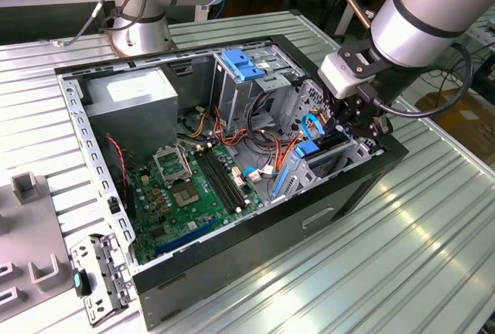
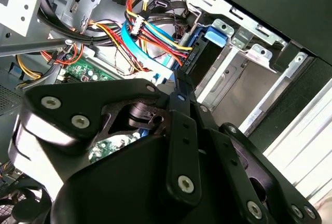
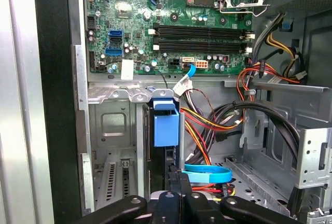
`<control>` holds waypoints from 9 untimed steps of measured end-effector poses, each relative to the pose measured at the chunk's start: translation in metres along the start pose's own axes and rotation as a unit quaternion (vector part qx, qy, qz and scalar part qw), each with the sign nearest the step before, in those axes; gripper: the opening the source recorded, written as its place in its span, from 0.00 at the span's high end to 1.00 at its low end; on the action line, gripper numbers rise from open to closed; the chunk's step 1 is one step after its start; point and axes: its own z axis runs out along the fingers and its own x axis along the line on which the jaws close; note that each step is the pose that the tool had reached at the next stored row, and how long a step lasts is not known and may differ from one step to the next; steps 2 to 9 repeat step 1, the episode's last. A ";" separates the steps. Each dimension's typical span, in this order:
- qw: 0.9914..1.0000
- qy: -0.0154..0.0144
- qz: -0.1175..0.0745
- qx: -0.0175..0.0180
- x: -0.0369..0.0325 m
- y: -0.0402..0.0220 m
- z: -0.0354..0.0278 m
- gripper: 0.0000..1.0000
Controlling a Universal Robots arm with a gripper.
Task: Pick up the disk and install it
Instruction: 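Insert the second disk wire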
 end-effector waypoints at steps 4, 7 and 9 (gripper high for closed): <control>1.000 0.000 0.000 0.000 0.0000 0.0000 0.0000 0.89; 1.000 0.000 0.000 0.000 0.0000 0.0000 0.0000 0.89; 1.000 0.000 0.000 0.000 0.0000 0.0000 0.0000 0.89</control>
